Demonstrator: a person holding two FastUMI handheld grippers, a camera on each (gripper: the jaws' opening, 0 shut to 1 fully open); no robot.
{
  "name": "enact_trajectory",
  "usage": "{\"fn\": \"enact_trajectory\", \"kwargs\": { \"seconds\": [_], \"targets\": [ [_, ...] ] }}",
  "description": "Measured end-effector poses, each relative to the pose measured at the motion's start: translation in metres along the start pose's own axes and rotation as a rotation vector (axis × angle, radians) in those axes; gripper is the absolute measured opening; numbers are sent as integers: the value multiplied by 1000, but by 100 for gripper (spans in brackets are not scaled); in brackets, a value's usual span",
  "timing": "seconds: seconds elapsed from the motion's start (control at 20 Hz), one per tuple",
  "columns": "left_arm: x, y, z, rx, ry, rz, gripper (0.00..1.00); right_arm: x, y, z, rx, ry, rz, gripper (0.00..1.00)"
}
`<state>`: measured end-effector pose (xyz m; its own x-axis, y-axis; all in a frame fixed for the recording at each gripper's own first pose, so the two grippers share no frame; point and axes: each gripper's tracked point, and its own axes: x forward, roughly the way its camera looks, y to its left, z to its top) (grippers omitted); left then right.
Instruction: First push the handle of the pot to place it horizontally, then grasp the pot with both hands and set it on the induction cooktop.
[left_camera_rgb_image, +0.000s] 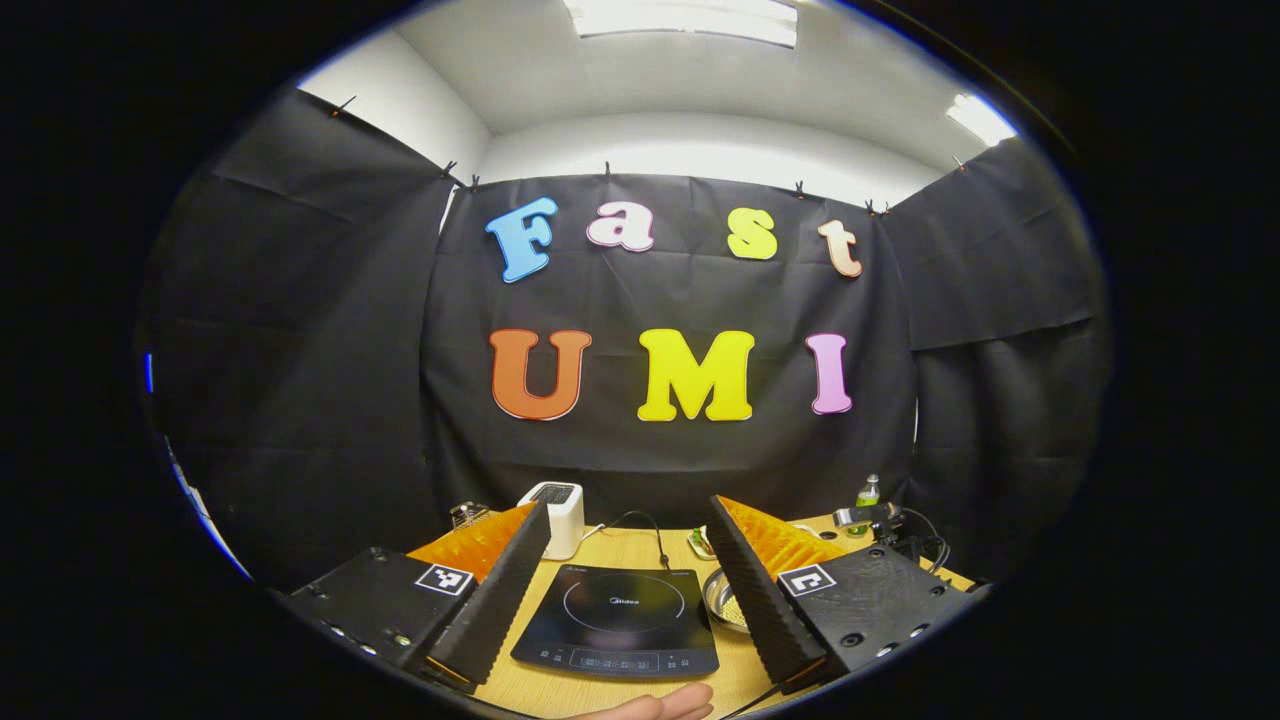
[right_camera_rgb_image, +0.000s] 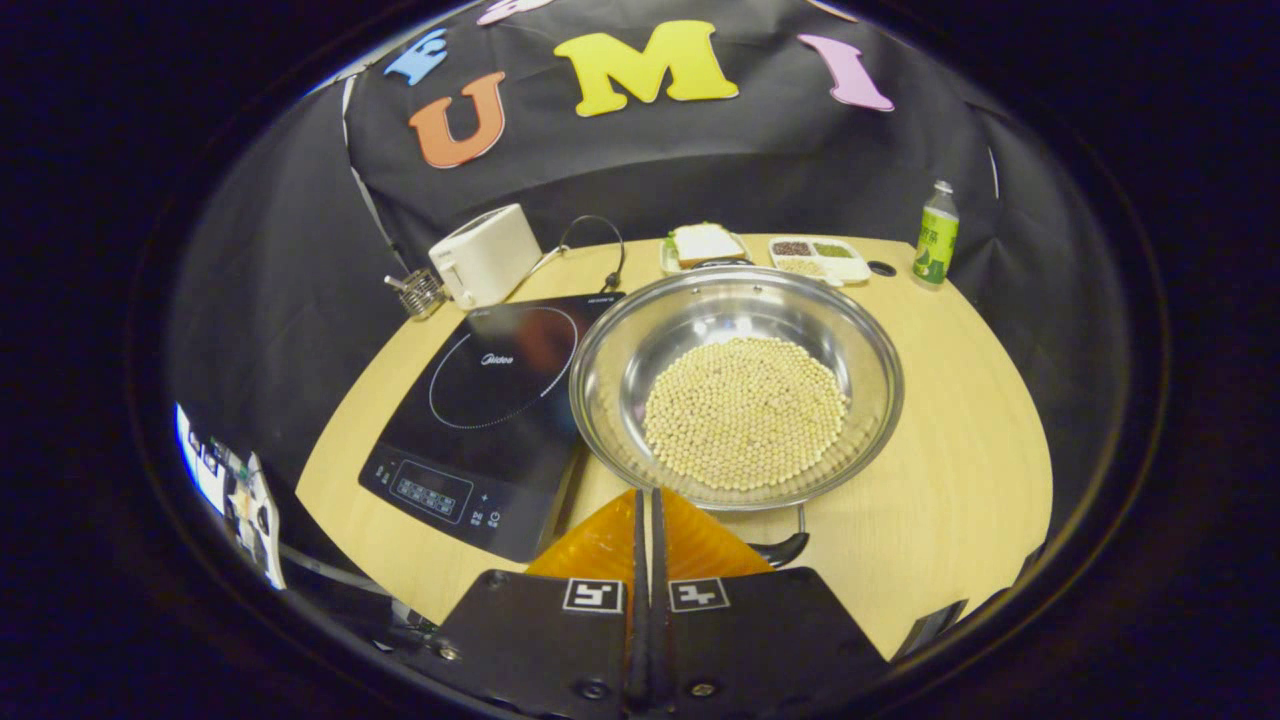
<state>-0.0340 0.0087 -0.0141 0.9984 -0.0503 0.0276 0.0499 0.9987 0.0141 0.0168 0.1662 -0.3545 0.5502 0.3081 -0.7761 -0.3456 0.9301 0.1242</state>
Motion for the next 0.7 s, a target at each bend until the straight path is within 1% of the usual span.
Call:
{"fn": "enact_trajectory", "kwargs": {
  "seconds": [0.05,0.1,0.15,0.2,0.25,0.3,0.35,0.45,0.65,0.7],
  "targets": [
    [0,2,-1,-5,2,2,95,4,1,-2,-3,4,-2,4],
    [1,3,-3,-7,4,6,95,8,3,-6,-7,14,-2,0],
    [2,5,-3,-4,1,12,95,12,4,-10,-9,24,-3,3],
    [2,9,-3,4,-3,25,95,15,5,-14,-8,31,-5,4],
    [3,11,-5,13,-5,40,95,18,4,-16,-11,37,-11,0],
    [4,10,-8,21,-3,44,95,20,1,-18,-9,42,-18,4],
    [4,7,-11,23,2,39,95,21,0,-21,0,47,-21,4],
    [4,2,-13,15,9,27,95,23,-3,-24,28,55,-20,0],
    [1,1,-7,21,-9,35,95,24,-2,-27,49,53,-9,0],
    [1,-1,-8,24,-10,32,95,24,-3,-27,48,54,-8,4]
  ]
}}
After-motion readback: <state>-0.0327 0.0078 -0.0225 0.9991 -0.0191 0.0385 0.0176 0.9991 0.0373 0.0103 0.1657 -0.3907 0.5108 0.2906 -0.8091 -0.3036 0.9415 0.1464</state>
